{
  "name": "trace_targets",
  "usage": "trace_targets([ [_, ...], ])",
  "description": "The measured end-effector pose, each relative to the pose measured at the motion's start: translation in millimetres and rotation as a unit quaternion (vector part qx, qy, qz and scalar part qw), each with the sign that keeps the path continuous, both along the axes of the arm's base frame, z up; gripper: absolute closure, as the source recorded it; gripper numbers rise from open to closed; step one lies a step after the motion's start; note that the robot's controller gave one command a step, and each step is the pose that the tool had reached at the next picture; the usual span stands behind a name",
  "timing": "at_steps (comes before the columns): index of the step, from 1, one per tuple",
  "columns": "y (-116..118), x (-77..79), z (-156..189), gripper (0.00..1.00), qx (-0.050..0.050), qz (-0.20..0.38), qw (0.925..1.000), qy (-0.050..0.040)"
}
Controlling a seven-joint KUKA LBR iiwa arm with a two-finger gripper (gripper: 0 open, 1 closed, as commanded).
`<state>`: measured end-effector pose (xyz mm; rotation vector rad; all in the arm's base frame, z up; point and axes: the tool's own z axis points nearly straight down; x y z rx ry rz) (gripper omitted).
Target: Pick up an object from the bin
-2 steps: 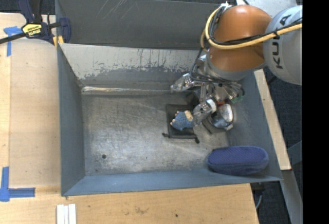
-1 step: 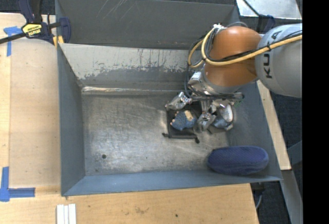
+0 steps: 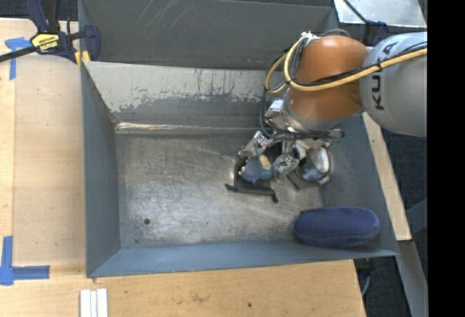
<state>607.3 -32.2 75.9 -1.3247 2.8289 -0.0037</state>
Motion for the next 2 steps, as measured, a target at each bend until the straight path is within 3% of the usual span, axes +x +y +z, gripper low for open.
trace_targets([
  [1,67.9,-16.1,115.5,1.0,-0.004,0.188,0.9821,0.0033],
  [2,81.2,-15.0,186.0,1.0,-0.004,0.156,0.9878,0.0021],
])
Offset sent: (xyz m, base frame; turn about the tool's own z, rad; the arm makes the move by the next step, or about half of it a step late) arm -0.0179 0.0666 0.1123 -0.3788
